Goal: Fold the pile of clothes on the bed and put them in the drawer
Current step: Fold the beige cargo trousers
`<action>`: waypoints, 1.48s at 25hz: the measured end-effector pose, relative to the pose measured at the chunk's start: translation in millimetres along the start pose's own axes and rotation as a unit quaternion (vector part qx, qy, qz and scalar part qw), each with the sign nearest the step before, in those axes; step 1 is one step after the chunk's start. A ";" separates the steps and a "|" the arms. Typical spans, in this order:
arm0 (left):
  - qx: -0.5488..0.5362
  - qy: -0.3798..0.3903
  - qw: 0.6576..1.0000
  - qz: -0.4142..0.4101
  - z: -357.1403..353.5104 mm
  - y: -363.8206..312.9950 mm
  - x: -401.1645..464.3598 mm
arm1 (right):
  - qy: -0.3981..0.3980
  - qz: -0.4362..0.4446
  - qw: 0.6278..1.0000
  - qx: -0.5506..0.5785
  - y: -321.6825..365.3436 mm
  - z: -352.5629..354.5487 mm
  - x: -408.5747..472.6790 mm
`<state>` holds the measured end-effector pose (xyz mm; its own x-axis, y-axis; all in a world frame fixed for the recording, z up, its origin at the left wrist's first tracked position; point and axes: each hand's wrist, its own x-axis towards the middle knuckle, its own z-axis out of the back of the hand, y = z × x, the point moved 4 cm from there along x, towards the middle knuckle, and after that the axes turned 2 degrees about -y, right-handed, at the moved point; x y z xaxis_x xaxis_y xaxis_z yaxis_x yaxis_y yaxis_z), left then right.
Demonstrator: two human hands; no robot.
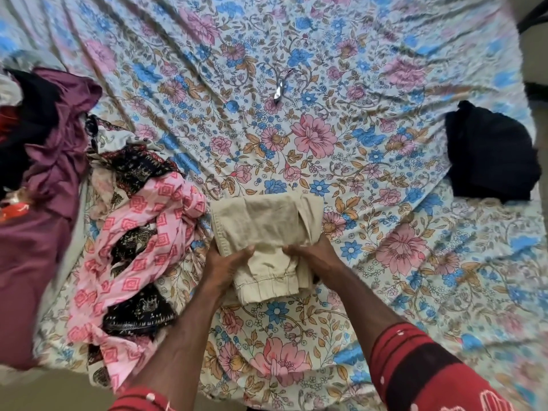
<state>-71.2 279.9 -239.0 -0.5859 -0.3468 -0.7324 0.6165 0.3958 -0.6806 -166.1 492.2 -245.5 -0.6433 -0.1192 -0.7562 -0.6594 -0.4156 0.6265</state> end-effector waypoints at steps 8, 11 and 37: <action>0.037 0.068 0.994 -0.072 -142.9 -14.6 -17.9 | -0.069 0.040 0.996 0.035 -17.6 148.5 3.0; 0.065 0.076 0.992 -0.076 -239.0 -15.5 -15.1 | -0.120 0.065 0.988 0.066 -14.4 245.7 0.9; 0.462 0.173 0.806 -0.326 -624.4 -87.3 37.3 | -0.382 0.151 0.865 -0.286 58.2 553.8 102.7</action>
<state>-475.2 763.3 -195.5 -0.9572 0.0963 -0.2730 0.1527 -0.6332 -0.7588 -485.9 955.1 -182.1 -0.9663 0.2407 -0.0912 -0.2567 -0.8745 0.4116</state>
